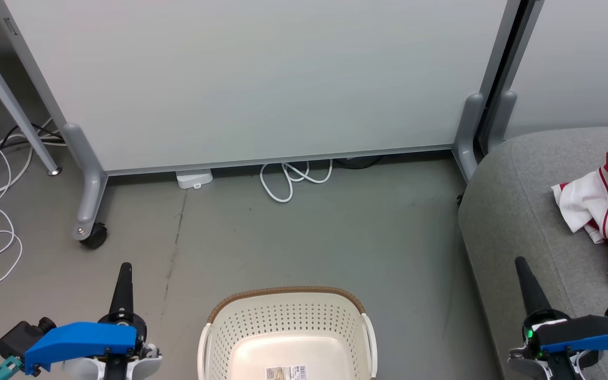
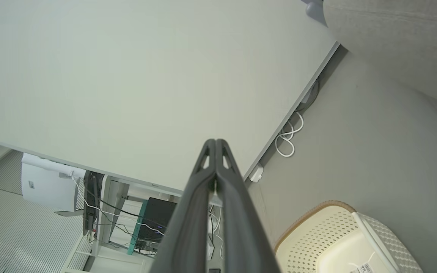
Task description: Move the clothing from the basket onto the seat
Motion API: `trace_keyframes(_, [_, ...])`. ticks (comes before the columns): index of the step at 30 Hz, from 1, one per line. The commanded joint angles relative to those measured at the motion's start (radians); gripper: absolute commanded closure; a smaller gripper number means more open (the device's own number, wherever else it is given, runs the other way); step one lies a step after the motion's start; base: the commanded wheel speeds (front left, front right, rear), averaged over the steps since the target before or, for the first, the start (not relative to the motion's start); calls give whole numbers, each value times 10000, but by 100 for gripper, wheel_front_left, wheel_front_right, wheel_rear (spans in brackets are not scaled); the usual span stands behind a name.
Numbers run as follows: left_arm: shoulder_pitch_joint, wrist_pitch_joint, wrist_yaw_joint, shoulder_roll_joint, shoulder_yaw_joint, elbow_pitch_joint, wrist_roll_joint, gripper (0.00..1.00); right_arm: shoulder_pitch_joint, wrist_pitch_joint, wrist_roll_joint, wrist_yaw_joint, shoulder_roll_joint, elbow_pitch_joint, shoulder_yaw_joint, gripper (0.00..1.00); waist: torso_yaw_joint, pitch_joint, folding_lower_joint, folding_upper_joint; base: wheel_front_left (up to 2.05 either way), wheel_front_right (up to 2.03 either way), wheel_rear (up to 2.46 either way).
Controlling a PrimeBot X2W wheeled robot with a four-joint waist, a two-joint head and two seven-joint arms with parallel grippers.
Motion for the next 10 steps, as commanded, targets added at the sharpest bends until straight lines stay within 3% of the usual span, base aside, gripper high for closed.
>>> trace_keyframes(1, [-205,92,35,21,76,-153,-212,100,-238,46,275,3,-19,-133,-29,100,-9,3,-1,0,0,0,0])
trace_keyframes(10, [-244,300,37,-7,238,-312,-949,100,-256,224,1111,3,-20,-189,-74,100,-71,22,-1,0,0,0,0])
